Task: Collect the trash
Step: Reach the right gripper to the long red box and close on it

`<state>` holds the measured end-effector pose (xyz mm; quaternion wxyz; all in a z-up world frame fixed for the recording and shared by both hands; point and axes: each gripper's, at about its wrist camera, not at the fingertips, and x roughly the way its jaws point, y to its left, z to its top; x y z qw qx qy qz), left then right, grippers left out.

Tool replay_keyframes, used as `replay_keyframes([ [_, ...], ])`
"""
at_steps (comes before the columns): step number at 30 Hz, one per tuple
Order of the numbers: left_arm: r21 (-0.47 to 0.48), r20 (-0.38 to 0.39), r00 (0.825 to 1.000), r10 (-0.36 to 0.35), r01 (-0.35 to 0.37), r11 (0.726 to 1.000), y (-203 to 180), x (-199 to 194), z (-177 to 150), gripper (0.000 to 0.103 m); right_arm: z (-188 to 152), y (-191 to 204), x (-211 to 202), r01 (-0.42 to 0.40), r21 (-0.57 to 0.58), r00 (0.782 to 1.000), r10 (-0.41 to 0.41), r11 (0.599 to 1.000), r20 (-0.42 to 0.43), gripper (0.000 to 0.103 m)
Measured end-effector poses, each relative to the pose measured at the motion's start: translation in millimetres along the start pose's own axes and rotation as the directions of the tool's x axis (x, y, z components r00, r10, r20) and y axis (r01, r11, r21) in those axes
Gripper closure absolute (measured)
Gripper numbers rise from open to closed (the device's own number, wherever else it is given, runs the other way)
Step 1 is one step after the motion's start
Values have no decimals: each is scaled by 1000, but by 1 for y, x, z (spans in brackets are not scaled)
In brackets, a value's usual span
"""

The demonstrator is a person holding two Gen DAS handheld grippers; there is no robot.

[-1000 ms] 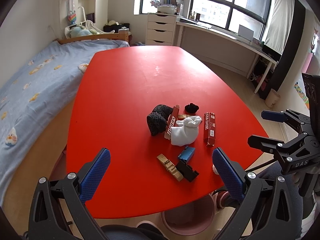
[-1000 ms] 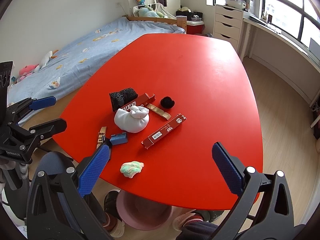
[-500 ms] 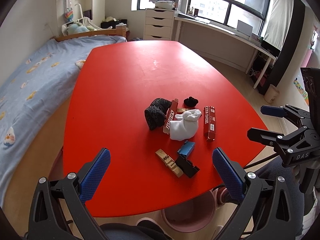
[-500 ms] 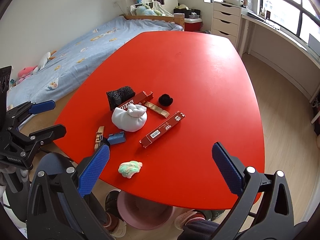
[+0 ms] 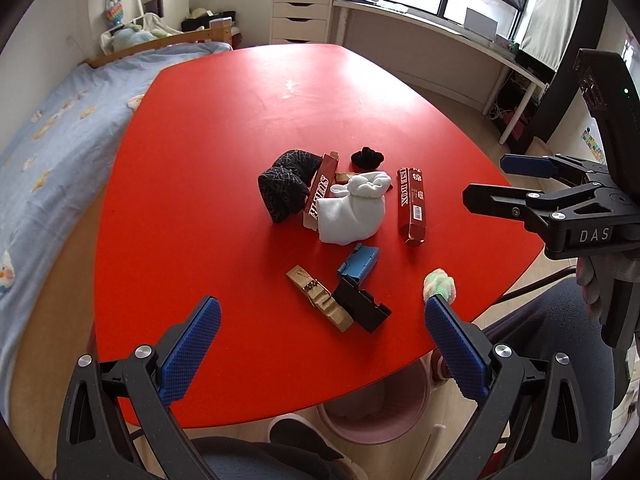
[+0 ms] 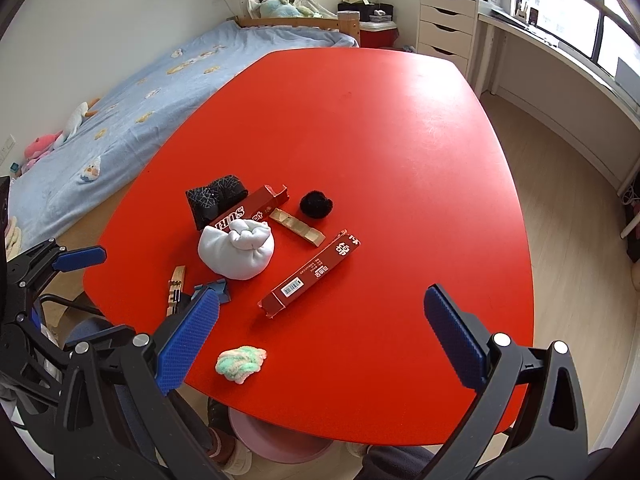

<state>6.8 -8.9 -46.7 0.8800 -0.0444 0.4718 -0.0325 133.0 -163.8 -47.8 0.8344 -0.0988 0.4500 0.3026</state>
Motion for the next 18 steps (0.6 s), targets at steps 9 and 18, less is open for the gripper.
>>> replay_keyframes([
  [9, -18, -30, 999, 12, -13, 1000, -16, 17, 2, 6, 7, -5, 38, 33, 16, 997, -32, 999, -64, 3],
  [18, -71, -38, 999, 5, -7, 997, -19, 32, 2, 24, 10, -5, 61, 67, 27, 994, -65, 997, -85, 3],
])
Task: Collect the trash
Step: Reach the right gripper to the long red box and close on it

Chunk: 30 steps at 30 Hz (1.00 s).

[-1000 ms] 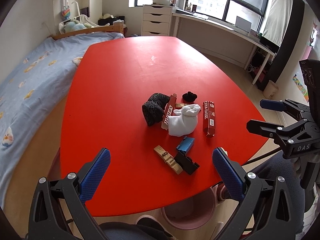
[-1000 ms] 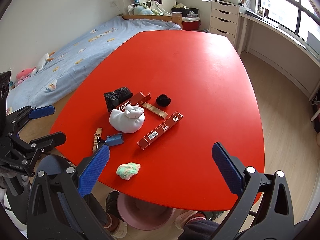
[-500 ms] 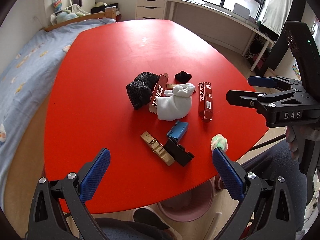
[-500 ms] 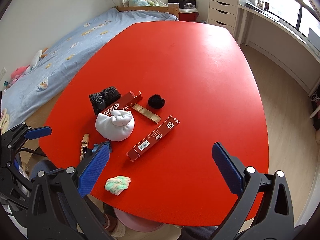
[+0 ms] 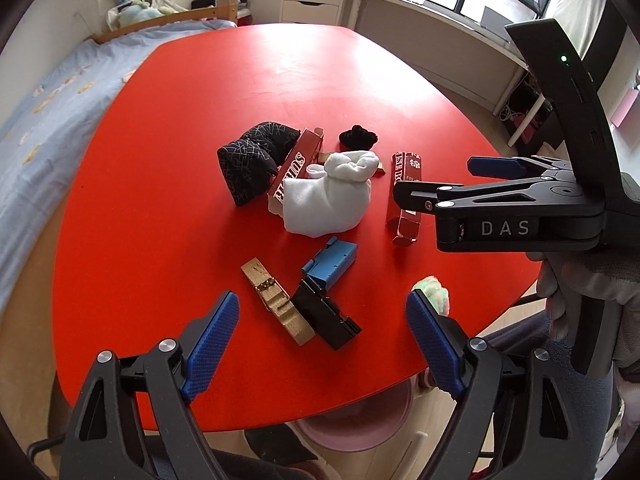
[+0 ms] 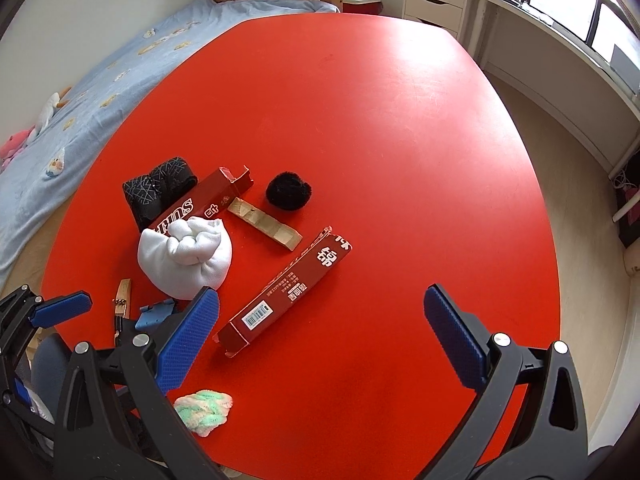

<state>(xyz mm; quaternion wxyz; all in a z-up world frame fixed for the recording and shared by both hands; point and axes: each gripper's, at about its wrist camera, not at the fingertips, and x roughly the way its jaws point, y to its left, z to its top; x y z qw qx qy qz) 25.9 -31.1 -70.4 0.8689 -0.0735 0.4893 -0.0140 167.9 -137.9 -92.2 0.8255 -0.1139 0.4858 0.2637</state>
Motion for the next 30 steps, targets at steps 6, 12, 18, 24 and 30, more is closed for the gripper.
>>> replay_keyframes([
  [6, -18, -1, 1000, -19, 19, 1000, -2, 2, -2, 47, -1, -1, 6, -2, 9, 1000, 2, 1000, -4, 10],
  [12, -28, 4, 999, -33, 33, 999, 0, 2, -3, 58, -4, -3, 11, -4, 11, 1000, 4, 1000, -11, 20],
  [18, -26, -2, 999, -43, 43, 999, 0, 3, -4, 66, -4, 0, 13, -5, -2, 1000, 5, 1000, -17, 27],
  [24, -25, -7, 999, -40, 40, 999, 1, 4, -4, 73, -3, 2, 14, 9, -10, 1000, -10, 1000, -19, 38],
  [30, -24, -16, 1000, -21, 20, 999, 7, 2, -5, 79, -6, -2, 11, 26, -24, 999, -26, 999, -19, 52],
])
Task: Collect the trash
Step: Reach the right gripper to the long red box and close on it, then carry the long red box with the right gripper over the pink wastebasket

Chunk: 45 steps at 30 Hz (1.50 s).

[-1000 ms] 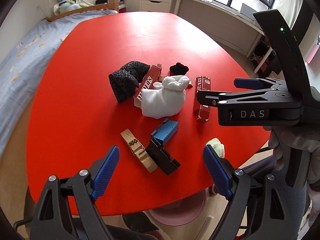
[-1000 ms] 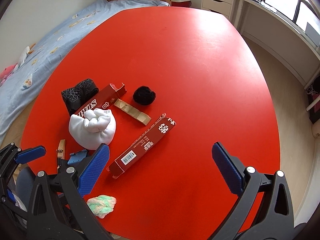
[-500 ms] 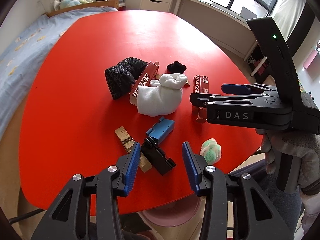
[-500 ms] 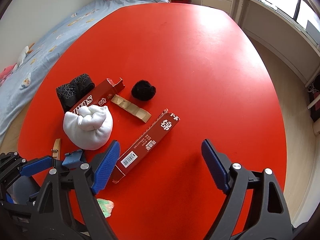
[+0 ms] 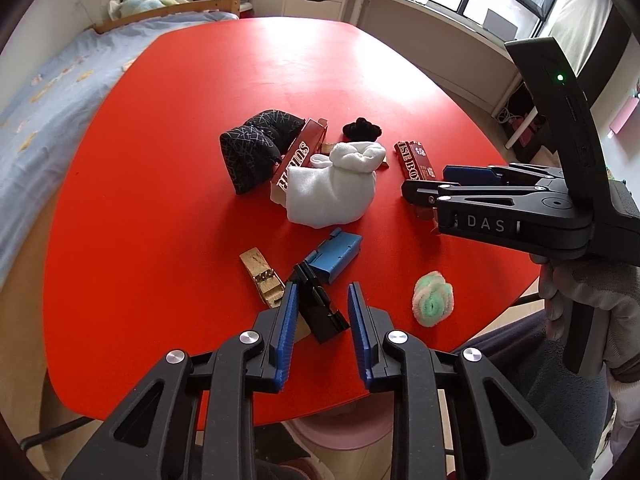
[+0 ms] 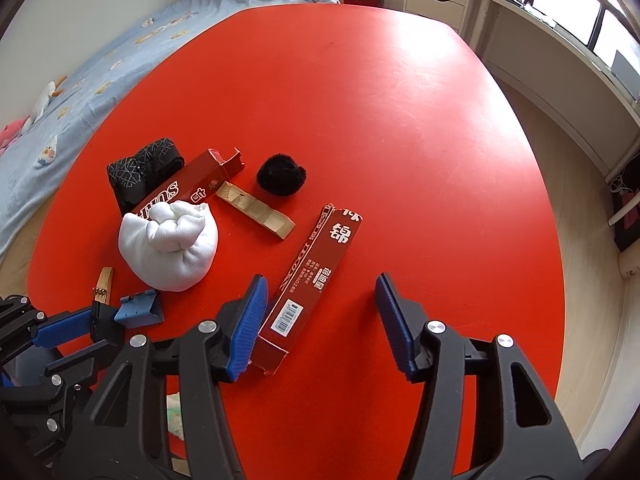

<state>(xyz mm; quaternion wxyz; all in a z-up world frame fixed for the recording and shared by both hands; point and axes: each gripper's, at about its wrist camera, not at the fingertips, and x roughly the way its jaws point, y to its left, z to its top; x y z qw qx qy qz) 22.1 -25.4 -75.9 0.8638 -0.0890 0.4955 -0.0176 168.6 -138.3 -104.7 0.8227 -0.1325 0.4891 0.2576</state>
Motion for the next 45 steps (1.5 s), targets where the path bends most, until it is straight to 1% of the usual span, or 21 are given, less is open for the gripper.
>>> replay_keyframes([
  [3, -5, -4, 1000, 7, -7, 1000, 4, -1, 0, 83, -1, 0, -1, -5, -6, 1000, 5, 1000, 1, 60],
  [4, -6, -6, 1000, 10, -10, 1000, 5, -1, 1, 86, -1, 0, -1, -7, -8, 1000, 7, 1000, 0, 61],
  [6, -9, -6, 1000, 12, -12, 1000, 8, -1, 1, 88, -1, 0, -2, -13, -8, 1000, 13, 1000, 0, 71],
  [7, -9, -7, 1000, 12, -12, 1000, 8, -1, 1, 90, -2, 0, -3, -14, -7, 1000, 14, 1000, 0, 74],
  [8, -8, -8, 1000, 14, -14, 1000, 9, -1, 1, 92, -2, -1, -3, -16, -5, 1000, 16, 1000, 0, 80],
  [9, -9, -8, 1000, 13, -13, 1000, 10, -1, 2, 91, -2, -3, -3, -20, -2, 1000, 20, 1000, 0, 84],
  [11, -9, -8, 1000, 12, -13, 1000, 10, -1, 3, 92, -3, -5, -4, -28, 3, 1000, 28, 1000, -1, 88],
  [21, -14, 21, 1000, -5, 5, 1000, 15, -8, 6, 92, -9, -13, -16, -38, 17, 999, 38, 999, 26, 88],
  [30, 17, 61, 998, -16, 15, 1000, 9, -30, 9, 92, -20, -12, -60, -66, -13, 995, 66, 998, 80, 88],
  [36, 54, 80, 996, -24, 20, 998, 3, -48, 4, 92, -36, -2, -96, -96, -59, 988, 102, 994, 116, 88],
  [42, 90, 90, 995, -47, 39, 995, -9, -63, -5, 92, -63, 9, -128, -131, -97, 980, 143, 987, 138, 88],
  [45, 103, 92, 994, -60, 51, 993, -14, -68, -12, 92, -77, 14, -139, -153, -109, 977, 167, 982, 136, 88],
])
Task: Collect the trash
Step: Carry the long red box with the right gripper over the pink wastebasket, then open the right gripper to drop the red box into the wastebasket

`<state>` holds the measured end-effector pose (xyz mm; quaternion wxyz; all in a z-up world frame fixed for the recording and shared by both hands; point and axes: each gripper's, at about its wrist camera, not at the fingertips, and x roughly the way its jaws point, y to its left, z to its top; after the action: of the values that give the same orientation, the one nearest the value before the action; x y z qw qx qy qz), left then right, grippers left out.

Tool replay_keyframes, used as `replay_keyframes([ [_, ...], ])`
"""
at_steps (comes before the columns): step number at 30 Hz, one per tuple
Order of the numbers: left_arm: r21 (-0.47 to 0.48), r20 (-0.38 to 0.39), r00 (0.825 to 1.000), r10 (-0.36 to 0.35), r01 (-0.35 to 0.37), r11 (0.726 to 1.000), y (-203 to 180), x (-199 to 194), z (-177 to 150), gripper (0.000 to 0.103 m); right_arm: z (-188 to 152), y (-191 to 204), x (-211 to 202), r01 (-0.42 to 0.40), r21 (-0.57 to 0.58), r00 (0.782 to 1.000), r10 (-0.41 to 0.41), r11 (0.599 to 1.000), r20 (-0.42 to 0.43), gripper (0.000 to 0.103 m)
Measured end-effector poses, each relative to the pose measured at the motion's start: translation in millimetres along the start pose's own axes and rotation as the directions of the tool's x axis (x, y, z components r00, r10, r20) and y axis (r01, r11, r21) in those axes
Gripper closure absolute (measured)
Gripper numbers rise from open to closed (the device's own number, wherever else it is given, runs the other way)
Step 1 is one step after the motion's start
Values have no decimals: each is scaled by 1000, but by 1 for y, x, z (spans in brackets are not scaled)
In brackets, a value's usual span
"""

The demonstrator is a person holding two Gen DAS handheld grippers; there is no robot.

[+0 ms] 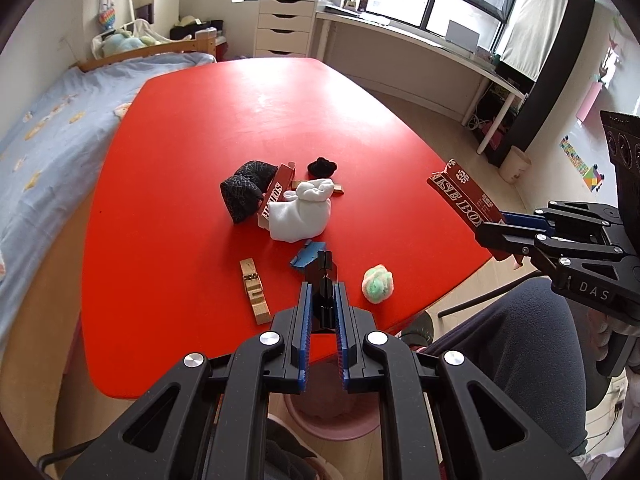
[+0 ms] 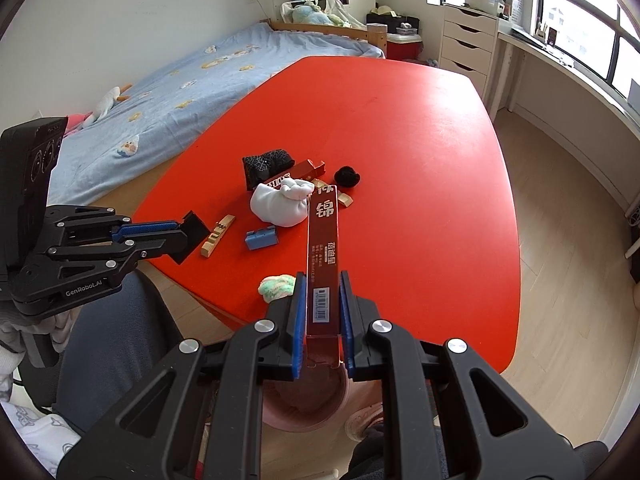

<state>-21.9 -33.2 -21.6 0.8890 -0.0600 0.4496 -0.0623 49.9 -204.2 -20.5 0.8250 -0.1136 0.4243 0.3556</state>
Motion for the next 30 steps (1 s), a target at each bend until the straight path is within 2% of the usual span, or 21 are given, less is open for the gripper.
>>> replay_keyframes([
  [7, 15, -17, 999, -27, 28, 999, -11, -6, -18, 92, -26, 11, -12, -37, 6, 999, 37, 999, -35, 88],
  [15, 10, -62, 997, -49, 49, 999, -17, 1, -45, 92, -55, 19, -4, -69, 13, 992, 70, 998, -102, 88],
  [26, 6, -85, 993, -76, 77, 997, -20, 4, -55, 91, -65, 21, 8, -104, 25, 985, 106, 994, -133, 87],
  [27, 5, -83, 994, -75, 75, 997, -20, 4, -54, 87, -66, 20, 10, -99, 24, 985, 101, 995, -143, 72],
  [28, 4, -82, 994, -75, 75, 997, -20, 4, -54, 73, -66, 19, 11, -83, 26, 986, 85, 996, -141, 52],
  [29, 2, -76, 995, -64, 64, 998, -19, 4, -53, 45, -66, 18, 10, -69, 28, 989, 72, 997, -128, 14],
  [30, -6, -59, 997, -49, 49, 999, -17, 2, -53, 32, -66, 17, 9, -60, 30, 991, 63, 998, -120, 10],
])
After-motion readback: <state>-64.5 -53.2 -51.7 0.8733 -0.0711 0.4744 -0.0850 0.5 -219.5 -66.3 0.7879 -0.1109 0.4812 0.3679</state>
